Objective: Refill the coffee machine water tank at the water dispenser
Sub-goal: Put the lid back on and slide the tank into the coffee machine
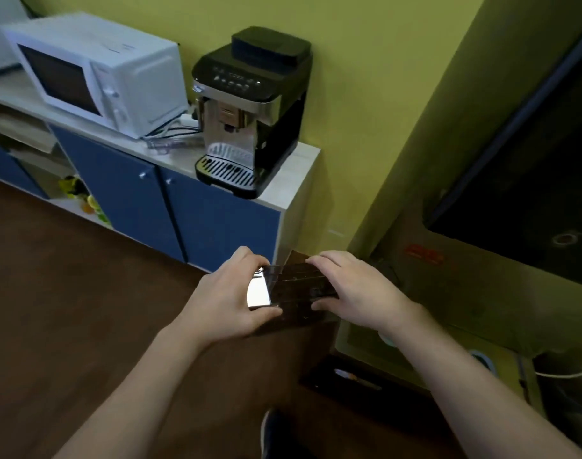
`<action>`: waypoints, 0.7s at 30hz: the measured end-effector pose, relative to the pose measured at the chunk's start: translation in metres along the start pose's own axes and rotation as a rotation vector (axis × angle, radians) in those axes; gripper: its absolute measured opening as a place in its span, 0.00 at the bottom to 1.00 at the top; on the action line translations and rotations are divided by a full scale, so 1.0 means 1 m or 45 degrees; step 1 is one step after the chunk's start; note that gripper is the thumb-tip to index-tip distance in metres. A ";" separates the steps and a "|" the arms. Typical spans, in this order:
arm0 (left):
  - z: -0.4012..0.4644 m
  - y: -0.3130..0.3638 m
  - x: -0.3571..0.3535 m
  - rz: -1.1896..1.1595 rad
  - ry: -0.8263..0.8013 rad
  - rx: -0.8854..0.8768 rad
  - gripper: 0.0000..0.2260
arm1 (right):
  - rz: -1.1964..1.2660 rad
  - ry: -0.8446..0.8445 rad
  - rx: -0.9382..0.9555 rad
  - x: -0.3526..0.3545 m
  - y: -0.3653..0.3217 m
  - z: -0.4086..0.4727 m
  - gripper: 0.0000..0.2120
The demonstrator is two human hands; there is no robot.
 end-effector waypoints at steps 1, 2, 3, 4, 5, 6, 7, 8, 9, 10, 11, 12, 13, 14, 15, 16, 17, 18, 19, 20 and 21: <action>0.005 -0.013 0.006 0.010 0.008 0.014 0.31 | -0.004 -0.006 0.020 0.000 -0.003 0.016 0.35; 0.012 -0.024 0.011 0.026 0.019 0.026 0.31 | -0.006 -0.007 0.034 0.001 -0.005 0.032 0.35; 0.020 -0.035 0.015 0.040 0.029 0.042 0.32 | -0.003 -0.007 0.046 0.003 -0.004 0.048 0.35; 0.029 -0.045 0.019 0.046 0.042 0.058 0.32 | 0.008 -0.004 0.056 0.005 -0.002 0.065 0.35; 0.038 -0.055 0.023 0.046 0.060 0.073 0.32 | 0.026 0.003 0.063 0.008 0.001 0.082 0.34; 0.050 -0.064 0.026 0.046 0.084 0.087 0.31 | 0.045 0.008 0.068 0.011 0.005 0.099 0.34; 0.062 -0.073 0.029 0.049 0.104 0.104 0.31 | 0.057 0.008 0.071 0.015 0.011 0.116 0.33; 0.075 -0.080 0.032 0.056 0.119 0.121 0.30 | 0.062 0.001 0.068 0.019 0.017 0.132 0.33; 0.088 -0.085 0.033 0.063 0.134 0.134 0.30 | 0.066 -0.004 0.060 0.024 0.024 0.149 0.33; 0.102 -0.090 0.035 0.066 0.154 0.145 0.29 | 0.069 -0.003 0.053 0.029 0.033 0.164 0.33; 0.115 -0.093 0.037 0.064 0.176 0.158 0.29 | 0.062 0.004 0.052 0.035 0.041 0.180 0.33; 0.128 -0.097 0.038 0.060 0.196 0.173 0.29 | 0.039 0.015 0.052 0.041 0.048 0.194 0.34; 0.141 -0.101 0.038 0.052 0.218 0.193 0.30 | 0.000 0.033 0.047 0.046 0.055 0.208 0.35; 0.154 -0.105 0.039 0.042 0.246 0.218 0.30 | -0.051 0.056 0.037 0.053 0.063 0.221 0.36; 0.167 -0.110 0.041 0.029 0.277 0.250 0.31 | -0.100 0.079 0.017 0.059 0.070 0.234 0.37; 0.181 -0.115 0.042 0.011 0.307 0.287 0.32 | -0.136 0.101 -0.019 0.065 0.076 0.246 0.38; 0.194 -0.122 0.041 -0.014 0.329 0.323 0.32 | -0.157 0.125 -0.078 0.068 0.084 0.258 0.37; 0.207 -0.128 0.039 -0.035 0.349 0.348 0.32 | -0.169 0.146 -0.164 0.070 0.094 0.268 0.37; 0.220 -0.133 0.037 -0.048 0.367 0.366 0.31 | -0.155 0.154 -0.272 0.070 0.105 0.277 0.36; 0.232 -0.138 0.035 -0.060 0.382 0.374 0.31 | -0.112 0.160 -0.395 0.068 0.116 0.283 0.35; 0.243 -0.141 0.033 -0.079 0.403 0.366 0.30 | -0.061 0.187 -0.510 0.065 0.128 0.288 0.34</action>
Point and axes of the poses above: each hand's wrist, its own z-axis towards the middle knuckle, its own x-axis out of the back of the hand, y = z × x, the point moved 10 cm from there along z, towards the middle knuckle, and after that the axes turned 4 degrees about -z, right-handed, at the moved point
